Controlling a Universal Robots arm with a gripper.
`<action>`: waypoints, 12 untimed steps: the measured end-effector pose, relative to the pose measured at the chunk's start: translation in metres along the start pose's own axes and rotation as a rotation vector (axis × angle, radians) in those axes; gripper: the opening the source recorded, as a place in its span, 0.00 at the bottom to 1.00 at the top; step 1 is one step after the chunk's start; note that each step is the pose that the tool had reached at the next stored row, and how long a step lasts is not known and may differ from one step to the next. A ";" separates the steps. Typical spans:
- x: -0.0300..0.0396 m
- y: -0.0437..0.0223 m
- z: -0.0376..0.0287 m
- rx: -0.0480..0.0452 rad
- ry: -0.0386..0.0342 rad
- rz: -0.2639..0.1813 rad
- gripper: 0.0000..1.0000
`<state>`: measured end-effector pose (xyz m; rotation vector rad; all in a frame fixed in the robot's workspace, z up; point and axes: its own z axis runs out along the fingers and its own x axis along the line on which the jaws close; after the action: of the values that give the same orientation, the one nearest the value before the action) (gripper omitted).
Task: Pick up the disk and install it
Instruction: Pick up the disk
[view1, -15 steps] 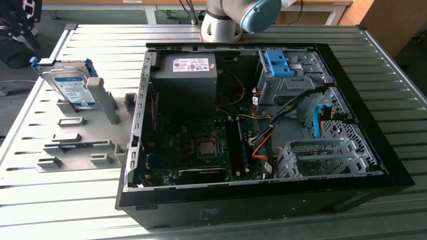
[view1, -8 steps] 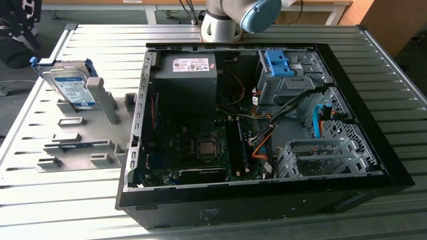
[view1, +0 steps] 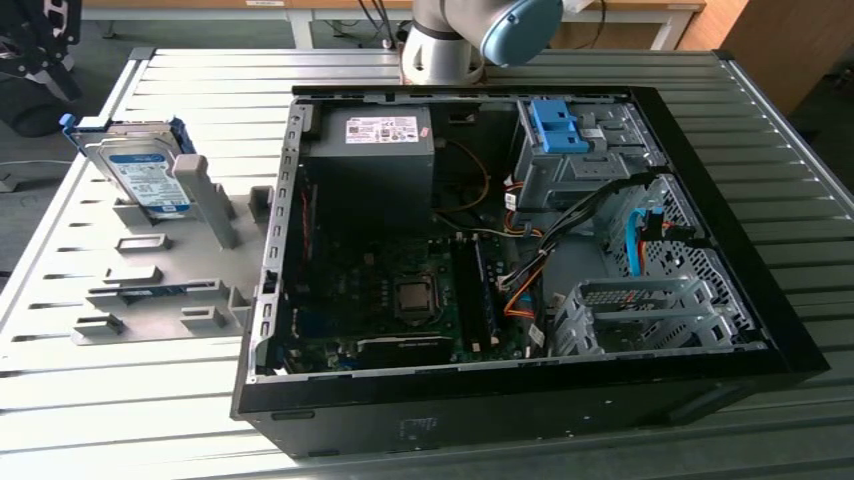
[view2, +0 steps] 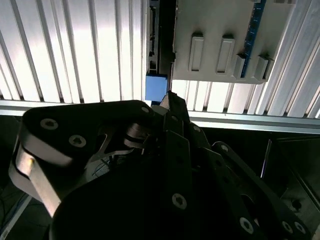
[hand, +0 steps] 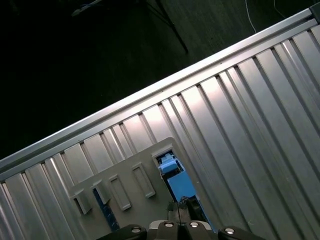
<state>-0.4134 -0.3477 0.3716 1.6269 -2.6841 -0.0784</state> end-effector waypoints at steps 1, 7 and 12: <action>0.0000 0.0000 0.0000 -0.0001 0.0002 -0.006 0.11; 0.0000 0.0001 0.0000 -0.0012 0.0022 -0.048 0.11; 0.0000 0.0000 0.0000 -0.0023 0.0042 -0.095 0.11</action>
<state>-0.4135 -0.3477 0.3716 1.7510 -2.6020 -0.0781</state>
